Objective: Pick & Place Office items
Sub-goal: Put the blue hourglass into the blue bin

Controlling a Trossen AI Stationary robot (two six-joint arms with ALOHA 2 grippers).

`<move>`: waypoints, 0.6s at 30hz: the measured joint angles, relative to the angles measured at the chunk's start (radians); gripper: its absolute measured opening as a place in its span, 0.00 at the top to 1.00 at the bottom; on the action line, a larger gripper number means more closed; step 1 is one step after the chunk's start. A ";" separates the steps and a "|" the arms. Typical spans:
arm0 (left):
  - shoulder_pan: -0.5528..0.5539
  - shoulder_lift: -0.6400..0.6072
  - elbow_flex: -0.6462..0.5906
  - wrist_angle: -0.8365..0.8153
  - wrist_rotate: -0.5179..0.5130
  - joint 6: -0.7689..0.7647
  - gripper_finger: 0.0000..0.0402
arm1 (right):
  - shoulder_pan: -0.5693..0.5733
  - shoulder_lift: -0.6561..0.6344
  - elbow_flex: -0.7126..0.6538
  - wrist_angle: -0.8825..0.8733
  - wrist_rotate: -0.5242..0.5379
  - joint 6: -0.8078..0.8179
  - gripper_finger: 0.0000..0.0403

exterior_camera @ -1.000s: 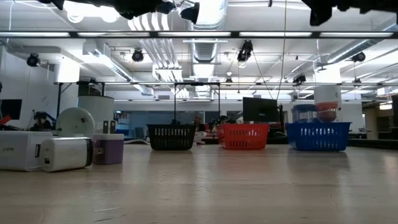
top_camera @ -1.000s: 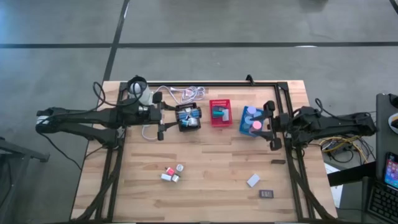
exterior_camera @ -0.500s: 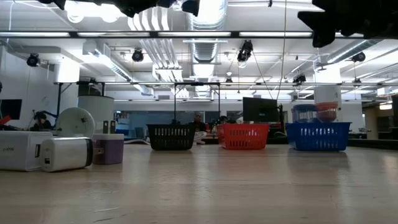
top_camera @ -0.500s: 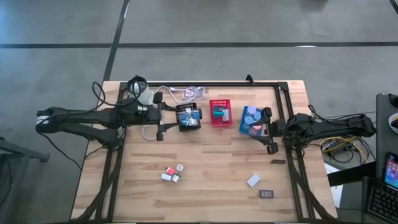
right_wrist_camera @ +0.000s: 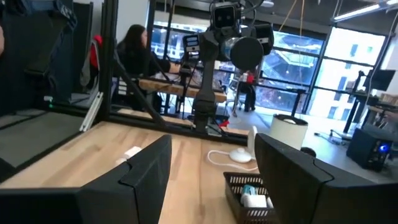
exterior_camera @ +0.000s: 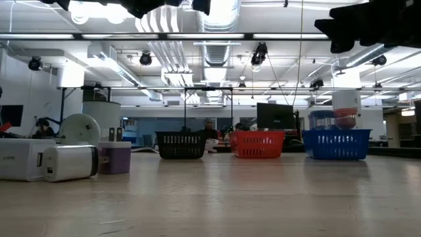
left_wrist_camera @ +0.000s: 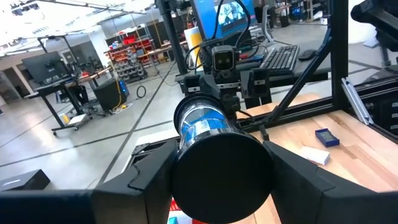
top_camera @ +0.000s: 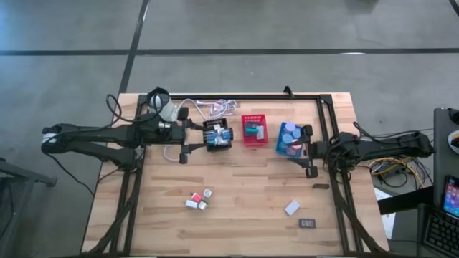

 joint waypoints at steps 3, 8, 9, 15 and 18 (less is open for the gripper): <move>0.000 0.000 0.000 0.001 0.018 -0.003 0.46 | 0.000 0.028 0.000 0.055 0.000 -0.047 0.44; 0.000 0.000 0.000 0.009 0.039 -0.016 0.46 | 0.000 0.105 0.051 0.130 -0.001 -0.144 0.43; 0.000 0.000 0.000 0.015 0.044 -0.024 0.46 | 0.000 0.125 0.072 0.125 -0.001 -0.168 0.43; 0.001 0.001 0.000 0.060 0.091 -0.070 0.46 | 0.003 0.276 0.223 0.096 -0.008 -0.304 0.32; 0.001 0.001 0.000 0.075 0.118 -0.100 0.46 | 0.003 0.364 0.307 0.042 -0.010 -0.390 0.25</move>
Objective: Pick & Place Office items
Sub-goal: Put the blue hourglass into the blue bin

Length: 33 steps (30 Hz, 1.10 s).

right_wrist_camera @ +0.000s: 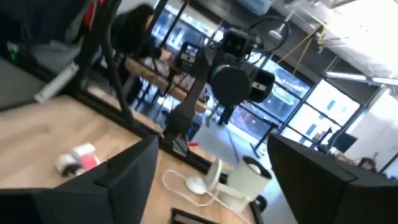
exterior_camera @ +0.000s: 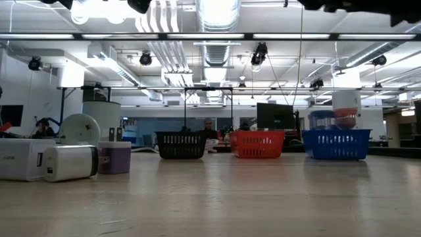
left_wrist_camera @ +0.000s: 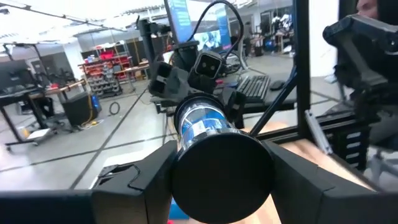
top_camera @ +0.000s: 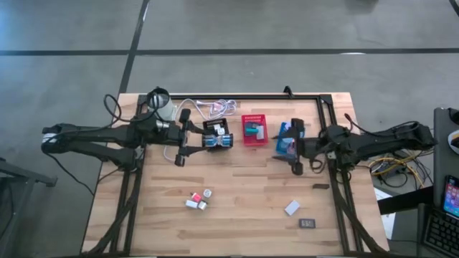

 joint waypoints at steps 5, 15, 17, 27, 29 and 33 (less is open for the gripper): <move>0.000 0.000 0.000 0.002 0.011 -0.063 0.46 | 0.010 0.148 0.123 -0.008 -0.001 -0.104 0.19; 0.000 0.000 0.000 0.010 0.011 -0.104 0.46 | 0.034 0.409 0.342 -0.008 0.074 -0.334 0.19; 0.000 0.003 0.000 0.022 0.011 -0.115 0.46 | 0.034 0.448 0.380 -0.009 0.118 -0.337 0.19; -0.001 0.053 0.000 0.058 0.030 -0.139 0.46 | 0.035 0.588 0.518 -0.008 0.169 -0.366 0.19; -0.001 0.056 0.000 0.053 0.030 -0.139 0.46 | 0.034 0.605 0.533 -0.009 0.169 -0.366 0.19; 0.000 0.057 0.000 0.061 0.030 -0.139 0.46 | 0.033 0.623 0.543 -0.009 0.168 -0.375 0.19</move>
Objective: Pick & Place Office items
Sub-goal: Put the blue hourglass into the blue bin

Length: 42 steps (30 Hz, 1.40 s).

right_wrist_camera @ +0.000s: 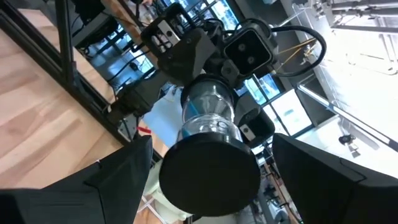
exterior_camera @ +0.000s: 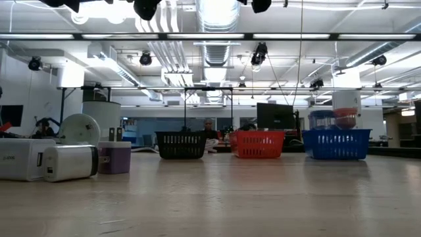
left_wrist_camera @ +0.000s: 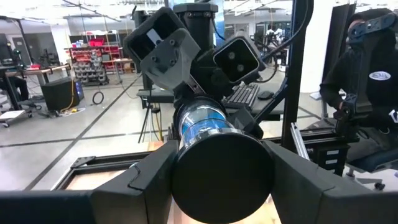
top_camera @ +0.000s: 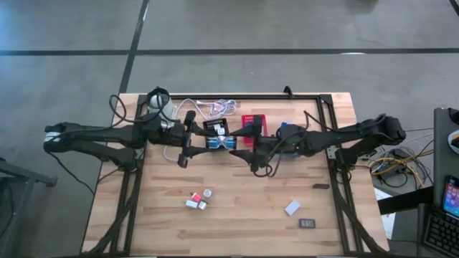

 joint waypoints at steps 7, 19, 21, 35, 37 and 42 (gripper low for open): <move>0.000 0.001 0.000 0.011 0.000 -0.001 0.46 | 0.000 0.007 -0.004 0.001 -0.001 -0.006 0.20; 0.000 0.002 0.000 0.007 0.003 -0.003 0.46 | 0.000 0.007 -0.007 -0.018 -0.002 -0.006 0.49; 0.000 0.002 0.000 0.007 0.003 -0.003 0.46 | -0.001 0.007 -0.007 -0.019 -0.002 -0.004 0.49; 0.000 0.000 0.000 0.000 -0.001 0.015 0.29 | 0.000 0.005 -0.008 -0.037 -0.007 0.075 0.49; 0.000 -0.002 0.000 -0.001 -0.001 0.017 0.18 | 0.000 0.005 -0.008 -0.045 -0.007 0.077 0.49; 0.000 -0.035 0.000 -0.018 0.000 0.015 0.03 | 0.000 0.005 -0.008 -0.048 -0.005 0.076 0.49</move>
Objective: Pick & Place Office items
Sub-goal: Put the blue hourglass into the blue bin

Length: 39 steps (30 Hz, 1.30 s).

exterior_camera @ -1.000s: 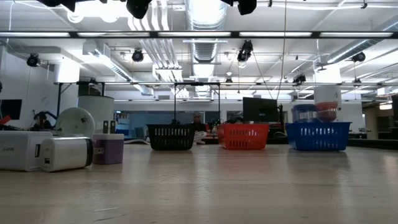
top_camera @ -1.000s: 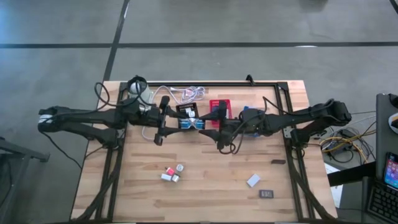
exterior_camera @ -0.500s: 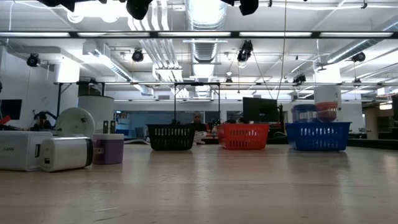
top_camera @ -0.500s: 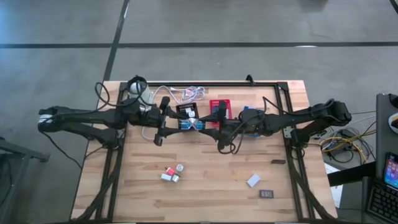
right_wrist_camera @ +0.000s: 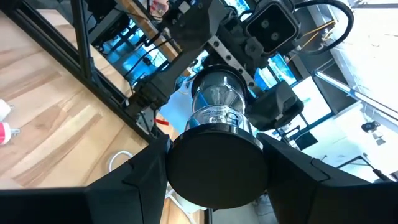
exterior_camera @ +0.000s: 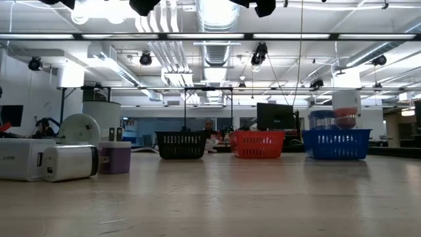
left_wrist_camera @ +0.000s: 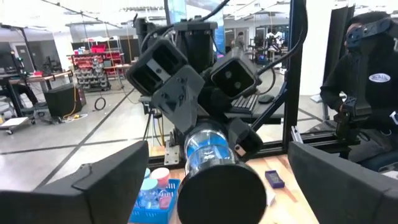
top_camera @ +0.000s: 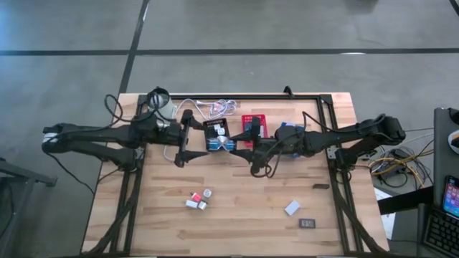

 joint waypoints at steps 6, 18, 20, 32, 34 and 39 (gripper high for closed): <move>0.000 -0.129 0.000 -0.152 0.000 0.006 0.04 | 0.000 -0.050 0.000 -0.066 0.003 0.017 0.49; 0.000 -0.352 -0.110 -0.323 -0.056 0.014 0.65 | 0.000 -0.247 0.000 -0.304 0.004 0.128 0.49; 0.000 -0.366 -0.140 -0.335 -0.056 0.010 0.81 | 0.000 -0.275 0.000 -0.352 0.004 0.158 0.49; 0.000 -0.553 -0.430 -0.187 -0.052 0.039 0.99 | 0.000 -0.409 0.021 -0.687 0.005 0.393 0.49; 0.000 -0.555 -0.495 -0.097 -0.052 0.046 0.98 | 0.000 -0.413 0.043 -0.760 0.021 0.424 0.49; 0.000 -0.566 -0.600 -0.039 -0.052 0.087 0.96 | -0.001 -0.381 0.143 -1.046 0.084 0.541 0.49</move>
